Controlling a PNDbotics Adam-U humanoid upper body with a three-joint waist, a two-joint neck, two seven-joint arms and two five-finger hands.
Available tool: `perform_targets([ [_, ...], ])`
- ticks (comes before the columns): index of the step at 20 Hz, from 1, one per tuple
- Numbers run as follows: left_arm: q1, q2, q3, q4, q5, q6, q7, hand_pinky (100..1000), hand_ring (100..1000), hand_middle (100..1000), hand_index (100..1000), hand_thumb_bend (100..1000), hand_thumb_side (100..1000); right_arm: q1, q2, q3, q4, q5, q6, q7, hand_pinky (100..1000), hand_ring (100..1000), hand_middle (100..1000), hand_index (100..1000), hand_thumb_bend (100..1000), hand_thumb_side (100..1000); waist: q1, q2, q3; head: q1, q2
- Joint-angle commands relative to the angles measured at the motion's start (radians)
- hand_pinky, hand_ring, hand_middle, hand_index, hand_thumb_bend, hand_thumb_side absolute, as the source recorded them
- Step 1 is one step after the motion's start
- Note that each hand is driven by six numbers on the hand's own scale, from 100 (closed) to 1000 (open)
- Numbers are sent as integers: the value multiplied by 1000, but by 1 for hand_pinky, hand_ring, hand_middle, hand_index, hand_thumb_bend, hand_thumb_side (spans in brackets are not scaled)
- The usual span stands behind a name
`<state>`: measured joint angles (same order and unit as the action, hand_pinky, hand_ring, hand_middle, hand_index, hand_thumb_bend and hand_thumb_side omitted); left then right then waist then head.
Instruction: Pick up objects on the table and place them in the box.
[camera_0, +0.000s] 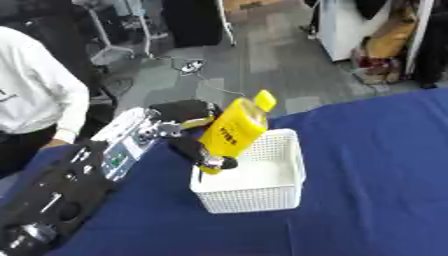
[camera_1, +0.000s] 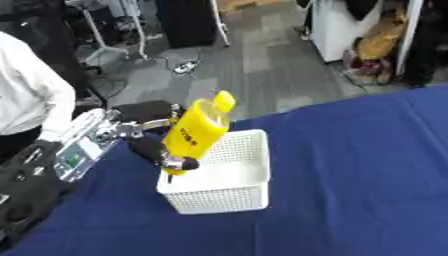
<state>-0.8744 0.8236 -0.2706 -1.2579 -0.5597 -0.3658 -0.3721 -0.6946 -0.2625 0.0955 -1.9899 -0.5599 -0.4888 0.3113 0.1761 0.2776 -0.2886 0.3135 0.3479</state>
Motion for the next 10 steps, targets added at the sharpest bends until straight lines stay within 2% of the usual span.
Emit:
perform_targets([
  [1,-23,24,20,-4,-8,-5,7,530,699,719,710,132,971,-19,-1,-4,-10,2,4,-1,377,440,594,781,100,1000,-9,-16,2,4,-10],
  [5,-20,26,22,-6,-13,-9,19,593,750,770,754,152,996,-19,-1,-4,-10,1,5,-2,378,440,594,780,100,1000,-10,-16,3,2,-9],
  [10,-18,28,20,-8,-16,-12,22,617,773,795,759,183,997,-18,-1,-4,-10,3,6,-3,378,440,594,779,100,1000,-10,-16,4,1,-6],
])
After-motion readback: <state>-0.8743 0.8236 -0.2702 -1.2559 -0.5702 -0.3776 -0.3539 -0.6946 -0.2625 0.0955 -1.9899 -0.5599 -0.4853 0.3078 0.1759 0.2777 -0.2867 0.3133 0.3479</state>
